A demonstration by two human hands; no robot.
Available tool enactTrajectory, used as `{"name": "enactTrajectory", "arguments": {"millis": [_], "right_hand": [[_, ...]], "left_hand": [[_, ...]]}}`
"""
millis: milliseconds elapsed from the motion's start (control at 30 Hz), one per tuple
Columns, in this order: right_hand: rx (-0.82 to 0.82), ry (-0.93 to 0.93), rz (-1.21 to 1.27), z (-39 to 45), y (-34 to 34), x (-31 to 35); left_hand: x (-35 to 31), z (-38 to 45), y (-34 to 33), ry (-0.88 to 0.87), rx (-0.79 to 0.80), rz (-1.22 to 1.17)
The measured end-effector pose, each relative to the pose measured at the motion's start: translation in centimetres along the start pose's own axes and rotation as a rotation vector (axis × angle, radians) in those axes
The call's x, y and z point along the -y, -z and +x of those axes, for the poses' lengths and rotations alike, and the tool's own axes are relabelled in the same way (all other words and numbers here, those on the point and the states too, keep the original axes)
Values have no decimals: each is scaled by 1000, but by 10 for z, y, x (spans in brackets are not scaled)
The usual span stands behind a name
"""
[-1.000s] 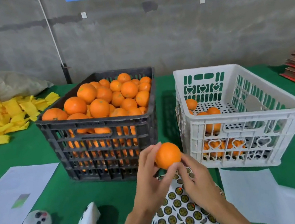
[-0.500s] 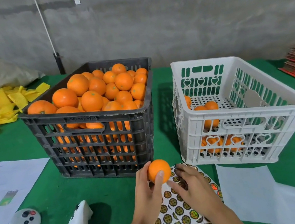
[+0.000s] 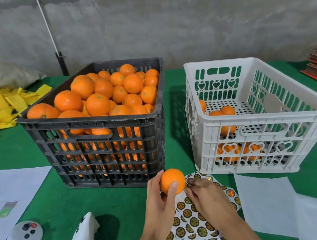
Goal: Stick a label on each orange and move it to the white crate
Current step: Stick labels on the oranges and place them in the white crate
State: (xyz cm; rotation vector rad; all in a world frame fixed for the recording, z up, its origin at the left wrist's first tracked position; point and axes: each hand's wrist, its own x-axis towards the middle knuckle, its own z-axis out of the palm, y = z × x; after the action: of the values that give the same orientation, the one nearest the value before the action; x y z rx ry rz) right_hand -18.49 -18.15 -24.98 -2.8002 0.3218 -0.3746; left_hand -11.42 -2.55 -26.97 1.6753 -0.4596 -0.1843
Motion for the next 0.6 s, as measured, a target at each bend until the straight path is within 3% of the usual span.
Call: {"name": "enactTrajectory", "arguments": {"millis": [200, 600], "right_hand": [[88, -41, 218, -15, 6, -20], [15, -2, 290, -19, 10, -26]], "left_hand": [[-1, -1, 1, 17, -10, 0], [-2, -1, 1, 13, -13, 43]]}}
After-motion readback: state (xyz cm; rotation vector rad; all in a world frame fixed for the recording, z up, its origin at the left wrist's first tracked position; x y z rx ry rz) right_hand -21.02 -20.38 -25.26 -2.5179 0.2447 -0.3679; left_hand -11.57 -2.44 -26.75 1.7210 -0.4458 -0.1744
